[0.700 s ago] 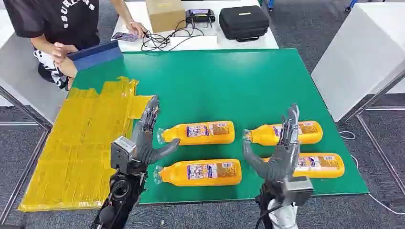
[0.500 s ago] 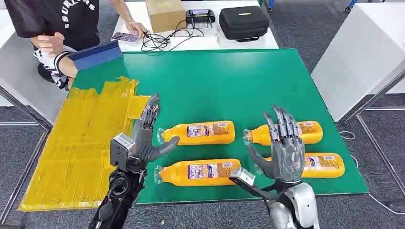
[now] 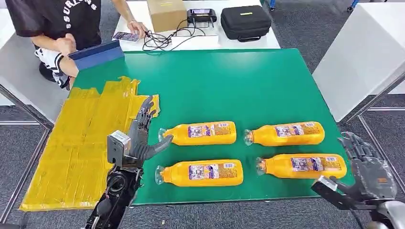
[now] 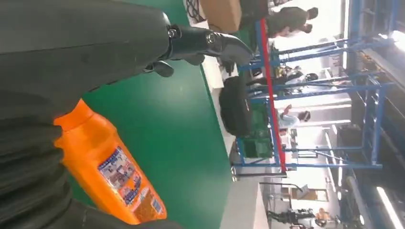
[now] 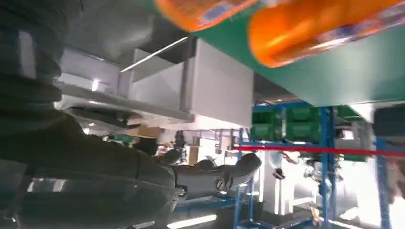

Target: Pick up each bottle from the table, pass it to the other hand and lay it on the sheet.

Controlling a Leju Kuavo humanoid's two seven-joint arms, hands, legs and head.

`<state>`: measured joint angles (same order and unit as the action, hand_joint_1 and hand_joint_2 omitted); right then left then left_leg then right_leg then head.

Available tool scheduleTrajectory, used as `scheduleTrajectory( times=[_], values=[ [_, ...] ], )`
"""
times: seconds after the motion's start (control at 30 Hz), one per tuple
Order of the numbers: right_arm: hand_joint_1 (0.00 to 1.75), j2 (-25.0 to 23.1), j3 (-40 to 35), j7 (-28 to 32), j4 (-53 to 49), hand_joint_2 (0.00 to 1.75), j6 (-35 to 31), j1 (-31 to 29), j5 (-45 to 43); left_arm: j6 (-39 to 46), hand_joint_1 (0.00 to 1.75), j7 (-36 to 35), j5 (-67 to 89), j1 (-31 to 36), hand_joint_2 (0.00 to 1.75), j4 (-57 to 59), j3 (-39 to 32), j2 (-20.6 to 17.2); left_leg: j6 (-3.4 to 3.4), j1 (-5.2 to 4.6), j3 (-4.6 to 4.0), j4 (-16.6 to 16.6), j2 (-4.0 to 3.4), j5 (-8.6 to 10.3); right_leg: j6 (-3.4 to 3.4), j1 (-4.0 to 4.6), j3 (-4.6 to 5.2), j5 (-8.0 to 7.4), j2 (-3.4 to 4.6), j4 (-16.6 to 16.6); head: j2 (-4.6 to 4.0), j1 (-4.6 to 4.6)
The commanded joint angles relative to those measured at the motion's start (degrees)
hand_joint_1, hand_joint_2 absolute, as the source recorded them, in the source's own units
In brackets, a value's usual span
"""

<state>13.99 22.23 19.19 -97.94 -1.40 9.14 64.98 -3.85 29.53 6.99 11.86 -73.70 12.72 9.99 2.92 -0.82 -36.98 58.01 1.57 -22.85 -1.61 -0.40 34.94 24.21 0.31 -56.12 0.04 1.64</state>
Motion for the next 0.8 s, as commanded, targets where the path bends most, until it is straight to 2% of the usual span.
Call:
scheduleTrajectory(
  times=[0.03,0.17,0.23,0.37,0.4,0.5,0.53,0.6,0.63,0.67,0.7,0.77,0.8],
  values=[
    [0.0,2.0,4.4,0.4,5.2,1.75,0.8,-1.8,-0.3,-0.1,0.0,-0.1,-0.2,1.8,1.75,4.8,-0.5,-1.1,-0.2,0.04,0.47,-0.1,-0.19,-0.17,0.04,0.06,-0.49,0.12,0.05,0.1,0.0,0.0],
    [0.0,3.3,4.6,0.5,5.9,1.75,2.9,-1.7,-1.2,0.0,0.0,-0.1,-0.7,1.7,1.75,4.9,-0.7,-1.1,-0.18,0.06,0.38,-0.1,-0.15,-0.13,0.05,0.07,-0.4,0.09,0.01,0.1,0.0,0.0],
    [0.0,6.0,5.3,1.0,9.1,1.75,5.7,-3.0,-3.1,0.1,0.0,-0.1,-1.4,1.8,1.75,5.3,-1.1,-1.1,-0.1,0.03,0.2,0.0,-0.12,-0.07,0.02,0.04,-0.2,0.04,0.02,0.1,-0.02,0.0],
    [0.0,7.9,2.8,1.9,15.5,1.75,7.4,-6.5,-3.3,0.2,0.0,-0.2,-1.9,1.7,1.75,6.1,-1.6,-1.0,-0.15,0.05,0.38,-0.1,-0.26,-0.13,0.02,0.06,-0.4,0.04,0.13,0.2,0.0,0.02],
    [0.0,8.0,1.6,2.0,16.6,1.75,6.7,-7.3,-3.0,0.2,0.0,-0.2,-1.9,1.6,1.75,6.2,-1.7,-1.0,-0.2,0.05,0.53,-0.1,-0.32,-0.18,0.02,0.07,-0.54,0.08,0.15,0.2,0.0,0.0],
    [0.0,7.5,-2.4,1.9,20.2,1.75,6.3,-9.4,-2.9,0.3,0.0,0.1,-2.1,1.2,1.75,6.1,-2.0,-1.1,-0.1,0.05,0.22,-0.1,-0.26,-0.06,0.03,0.06,-0.24,-0.03,0.17,0.1,0.0,0.0],
    [0.0,7.4,-3.6,1.6,21.4,1.75,5.8,-10.0,-3.0,0.4,0.0,0.1,-2.2,1.3,1.75,6.2,-2.1,-1.1,-0.17,0.05,0.46,-0.1,-0.43,-0.13,0.05,0.08,-0.45,-0.01,0.28,0.2,-0.02,0.0],
    [0.0,7.3,-7.1,1.6,24.7,1.75,5.5,-11.8,-2.9,0.5,0.0,0.2,-2.3,1.5,1.75,6.4,-2.5,-1.2,-0.11,0.07,0.31,-0.1,-0.37,-0.08,0.04,0.09,-0.32,-0.04,0.27,0.2,-0.02,0.02],
    [0.0,7.0,-8.7,1.6,26.6,1.75,5.3,-12.8,-2.7,0.5,0.0,0.2,-2.3,1.6,1.75,6.6,-2.7,-1.2,-0.28,0.09,0.78,-0.2,-0.61,-0.23,0.08,0.12,-0.75,0.05,0.4,0.3,0.0,0.02],
    [0.0,6.1,-10.2,1.4,28.1,1.75,4.9,-13.8,-2.1,0.6,0.0,0.2,-2.3,1.7,1.75,6.8,-2.8,-1.1,-0.13,0.07,0.36,-0.1,-0.38,-0.09,0.05,0.1,-0.36,-0.03,0.26,0.2,-0.02,0.0],
    [0.0,5.5,-11.2,1.3,29.1,1.75,4.7,-14.4,-1.8,0.6,0.0,0.2,-2.3,1.8,1.75,6.8,-2.8,-1.0,-0.23,0.11,0.66,-0.2,-0.55,-0.17,0.08,0.14,-0.66,0.0,0.37,0.3,-0.02,0.02],
    [0.0,5.0,-14.0,0.6,31.7,1.75,4.1,-15.8,-1.4,0.7,0.0,0.1,-2.2,1.7,1.75,6.7,-3.0,-0.7,-0.12,0.09,0.39,-0.1,-0.4,-0.07,0.05,0.12,-0.38,-0.04,0.28,0.2,0.0,0.02],
    [0.0,4.6,-14.5,0.5,32.0,1.75,4.1,-15.9,-1.2,0.8,0.0,0.0,-2.2,1.8,1.75,6.6,-3.0,-0.7,-0.21,0.11,0.64,-0.1,-0.54,-0.16,0.08,0.14,-0.61,0.01,0.36,0.3,0.0,0.02]
  ],
)
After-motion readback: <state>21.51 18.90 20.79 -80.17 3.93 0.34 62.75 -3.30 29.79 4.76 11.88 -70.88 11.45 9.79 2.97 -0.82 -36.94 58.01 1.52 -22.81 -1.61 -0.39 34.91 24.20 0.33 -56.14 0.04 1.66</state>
